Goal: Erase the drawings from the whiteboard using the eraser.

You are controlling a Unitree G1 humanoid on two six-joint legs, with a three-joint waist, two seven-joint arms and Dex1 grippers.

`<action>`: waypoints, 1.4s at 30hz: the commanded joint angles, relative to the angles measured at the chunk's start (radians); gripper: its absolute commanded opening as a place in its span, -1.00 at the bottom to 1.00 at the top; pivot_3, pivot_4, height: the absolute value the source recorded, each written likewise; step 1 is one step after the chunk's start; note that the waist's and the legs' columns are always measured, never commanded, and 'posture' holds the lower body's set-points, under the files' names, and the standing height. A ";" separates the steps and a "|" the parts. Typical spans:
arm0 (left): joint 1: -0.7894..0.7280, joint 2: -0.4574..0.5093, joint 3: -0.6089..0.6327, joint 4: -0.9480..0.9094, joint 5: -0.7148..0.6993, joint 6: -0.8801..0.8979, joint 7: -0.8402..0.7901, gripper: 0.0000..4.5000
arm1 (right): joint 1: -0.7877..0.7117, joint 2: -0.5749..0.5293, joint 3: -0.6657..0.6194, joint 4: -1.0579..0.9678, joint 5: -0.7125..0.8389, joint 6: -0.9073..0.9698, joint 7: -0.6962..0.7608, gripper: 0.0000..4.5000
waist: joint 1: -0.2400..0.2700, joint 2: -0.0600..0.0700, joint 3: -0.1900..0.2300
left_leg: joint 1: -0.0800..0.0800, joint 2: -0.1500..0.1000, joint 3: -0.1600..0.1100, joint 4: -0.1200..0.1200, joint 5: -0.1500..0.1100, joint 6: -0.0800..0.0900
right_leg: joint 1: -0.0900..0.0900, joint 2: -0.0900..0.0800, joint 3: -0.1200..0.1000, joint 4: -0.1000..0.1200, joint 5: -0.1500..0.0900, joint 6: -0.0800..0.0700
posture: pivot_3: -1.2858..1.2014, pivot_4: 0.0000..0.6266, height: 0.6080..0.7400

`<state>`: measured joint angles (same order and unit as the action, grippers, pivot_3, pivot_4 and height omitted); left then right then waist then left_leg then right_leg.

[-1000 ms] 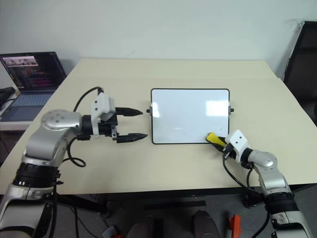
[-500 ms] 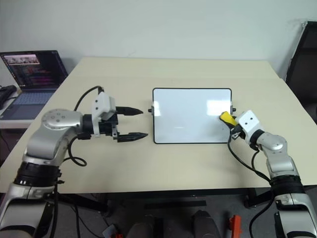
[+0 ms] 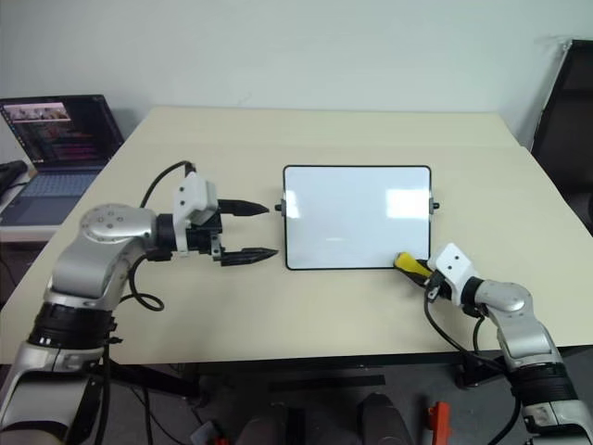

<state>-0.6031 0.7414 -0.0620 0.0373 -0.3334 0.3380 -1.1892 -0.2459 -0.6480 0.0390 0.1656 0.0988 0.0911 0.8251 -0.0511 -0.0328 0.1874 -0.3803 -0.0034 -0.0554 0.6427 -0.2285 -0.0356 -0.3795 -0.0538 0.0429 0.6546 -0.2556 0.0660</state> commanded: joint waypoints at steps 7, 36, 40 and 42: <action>-0.052 -0.009 0.037 -0.028 -0.041 0.009 -0.004 1.00 | 0.047 -0.098 -0.296 -0.332 0.326 0.326 0.044 -0.57 | 0.017 0.006 0.004 | -0.011 -0.001 -0.001 -0.002 0.000 0.000 | -0.007 -0.001 -0.001 -0.007 0.005 0.008 | 0.03 -0.52 1.00; -0.001 -0.289 -0.158 -0.156 -0.022 -0.015 0.064 1.00 | -0.215 -0.229 -0.346 0.440 0.138 0.444 -0.248 -0.57 | 0.011 0.010 0.006 | -0.020 -0.002 0.003 -0.001 0.000 0.000 | -0.015 -0.001 0.002 -0.010 0.010 0.006 | 0.03 -0.52 1.00; 0.006 -0.281 -0.154 -0.164 -0.026 -0.013 0.065 1.00 | -0.238 -0.233 -0.334 0.493 0.128 0.411 -0.226 -0.57 | 0.012 0.010 0.006 | -0.020 -0.002 0.003 -0.001 0.000 0.000 | -0.014 -0.001 0.002 -0.010 0.010 0.006 | 0.03 -0.52 1.00; 0.008 -0.278 -0.152 -0.165 -0.025 -0.013 0.065 1.00 | -0.244 -0.233 -0.328 0.508 0.123 0.402 -0.212 -0.57 | 0.011 0.010 0.006 | -0.020 -0.002 0.003 -0.001 0.000 0.000 | -0.014 -0.001 0.002 -0.010 0.010 0.006 | 0.03 -0.52 1.00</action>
<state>-0.5935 0.4563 -0.2337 -0.0812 -0.3510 0.3393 -1.1244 -0.4763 -0.8546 -0.2909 0.6653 0.2292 0.5131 0.6001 -0.0401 -0.0232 0.1931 -0.4000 -0.0057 -0.0524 0.6420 -0.2290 -0.0353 -0.3936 -0.0544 0.0451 0.6449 -0.2459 0.0720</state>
